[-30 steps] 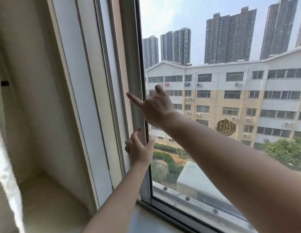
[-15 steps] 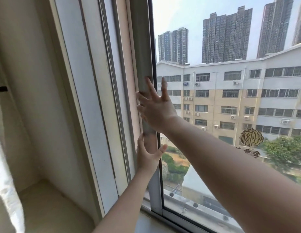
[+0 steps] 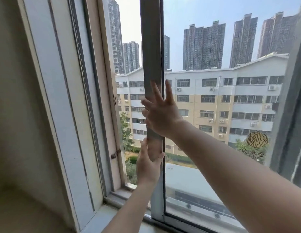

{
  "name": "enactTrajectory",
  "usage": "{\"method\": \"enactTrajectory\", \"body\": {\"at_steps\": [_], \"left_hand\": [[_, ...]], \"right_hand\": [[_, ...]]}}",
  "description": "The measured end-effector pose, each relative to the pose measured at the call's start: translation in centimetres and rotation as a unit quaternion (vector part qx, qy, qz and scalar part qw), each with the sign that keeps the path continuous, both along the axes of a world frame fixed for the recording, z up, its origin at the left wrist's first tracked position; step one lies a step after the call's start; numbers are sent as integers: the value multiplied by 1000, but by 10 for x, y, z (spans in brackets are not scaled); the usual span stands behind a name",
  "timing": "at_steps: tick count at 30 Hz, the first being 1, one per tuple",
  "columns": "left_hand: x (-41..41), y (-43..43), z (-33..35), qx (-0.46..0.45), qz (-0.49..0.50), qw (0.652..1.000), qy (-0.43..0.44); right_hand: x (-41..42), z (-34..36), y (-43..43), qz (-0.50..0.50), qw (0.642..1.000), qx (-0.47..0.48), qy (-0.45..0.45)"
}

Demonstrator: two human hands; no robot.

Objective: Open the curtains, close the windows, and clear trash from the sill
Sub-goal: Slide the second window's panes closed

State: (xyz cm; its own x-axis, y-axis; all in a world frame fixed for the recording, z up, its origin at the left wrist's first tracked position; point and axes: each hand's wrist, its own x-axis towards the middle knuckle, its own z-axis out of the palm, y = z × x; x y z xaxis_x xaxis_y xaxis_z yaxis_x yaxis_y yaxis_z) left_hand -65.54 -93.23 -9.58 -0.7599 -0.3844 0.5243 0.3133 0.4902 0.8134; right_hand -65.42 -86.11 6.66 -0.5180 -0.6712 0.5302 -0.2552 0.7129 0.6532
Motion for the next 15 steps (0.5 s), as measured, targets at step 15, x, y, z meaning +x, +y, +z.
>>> {"method": "enactTrajectory", "body": {"at_steps": [15], "left_hand": [[45, 123, -5, -21, -87, 996, 11]], "right_hand": [[46, -3, 124, -7, 1000, -8, 10]]}}
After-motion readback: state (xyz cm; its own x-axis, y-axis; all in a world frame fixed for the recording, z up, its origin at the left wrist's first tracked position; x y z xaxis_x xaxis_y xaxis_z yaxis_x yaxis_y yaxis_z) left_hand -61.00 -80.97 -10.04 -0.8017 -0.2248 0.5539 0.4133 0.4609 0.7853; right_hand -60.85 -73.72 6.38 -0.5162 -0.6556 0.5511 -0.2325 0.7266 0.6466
